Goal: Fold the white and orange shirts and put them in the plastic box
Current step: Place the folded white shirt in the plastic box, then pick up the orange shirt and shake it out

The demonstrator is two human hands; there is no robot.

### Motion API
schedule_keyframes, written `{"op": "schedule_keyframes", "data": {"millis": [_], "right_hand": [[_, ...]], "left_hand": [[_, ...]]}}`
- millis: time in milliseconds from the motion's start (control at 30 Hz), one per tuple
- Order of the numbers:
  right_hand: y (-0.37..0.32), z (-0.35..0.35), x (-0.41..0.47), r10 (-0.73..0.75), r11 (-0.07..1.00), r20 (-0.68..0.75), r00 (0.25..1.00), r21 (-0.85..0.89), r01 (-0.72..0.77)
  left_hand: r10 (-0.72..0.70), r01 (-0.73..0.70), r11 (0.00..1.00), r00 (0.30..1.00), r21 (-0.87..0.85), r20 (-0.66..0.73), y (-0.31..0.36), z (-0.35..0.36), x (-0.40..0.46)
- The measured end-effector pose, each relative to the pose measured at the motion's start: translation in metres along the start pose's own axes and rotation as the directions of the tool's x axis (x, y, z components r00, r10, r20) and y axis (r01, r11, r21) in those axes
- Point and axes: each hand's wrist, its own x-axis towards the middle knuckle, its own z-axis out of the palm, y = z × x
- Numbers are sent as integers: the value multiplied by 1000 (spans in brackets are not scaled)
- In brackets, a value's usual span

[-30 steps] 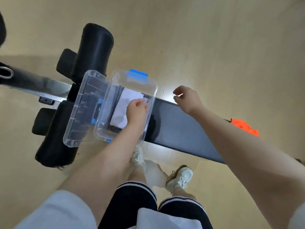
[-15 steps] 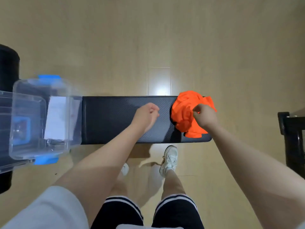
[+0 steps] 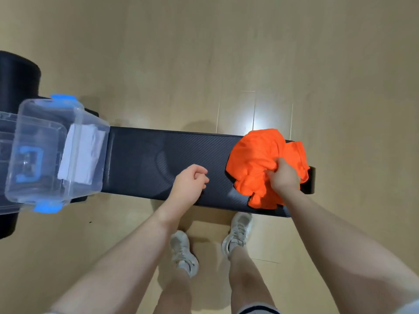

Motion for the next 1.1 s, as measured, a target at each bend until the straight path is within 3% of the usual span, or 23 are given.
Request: {"op": "schedule_keyframes", "data": {"millis": [100,233,400,533,667,767,833,900,967,1100], "right_hand": [[-13,-31,-26,-167,981,25,986,109,163],[-43,-82,-79,-267,909,80,960,351,224],[-80,-124,-154,-270,797,-4,963,560,226],[-100,-136,-223,-283,730,49,958,659,181],[-112,-135,-301,-325,719,136,936,679,151],[-117,-122,-352,-355,694,203,912,712,111],[-115,-109,-383,-383,676,249,889,732,86],[-111,-93,-408,-409,661,268,872,746,81],[-106,-75,-431,-401,684,247,882,721,110],[-97,-46,-465,-396,827,62,916,457,327]], "left_hand": [[30,-30,993,1000,110,3,16,-14,-28],[218,-274,871,959,408,178,54,-32,-76],[406,-427,807,903,408,141,84,-59,-135],[590,-614,683,783,395,197,77,-92,-185],[753,-740,501,629,449,195,48,-117,-230],[811,-788,481,566,384,146,15,-125,-263],[824,-802,529,564,276,59,-7,-133,-287],[787,-775,600,617,201,29,-27,-144,-312],[743,-747,636,661,196,108,-48,-155,-333],[749,-784,576,619,231,236,-75,-168,-365]]}}
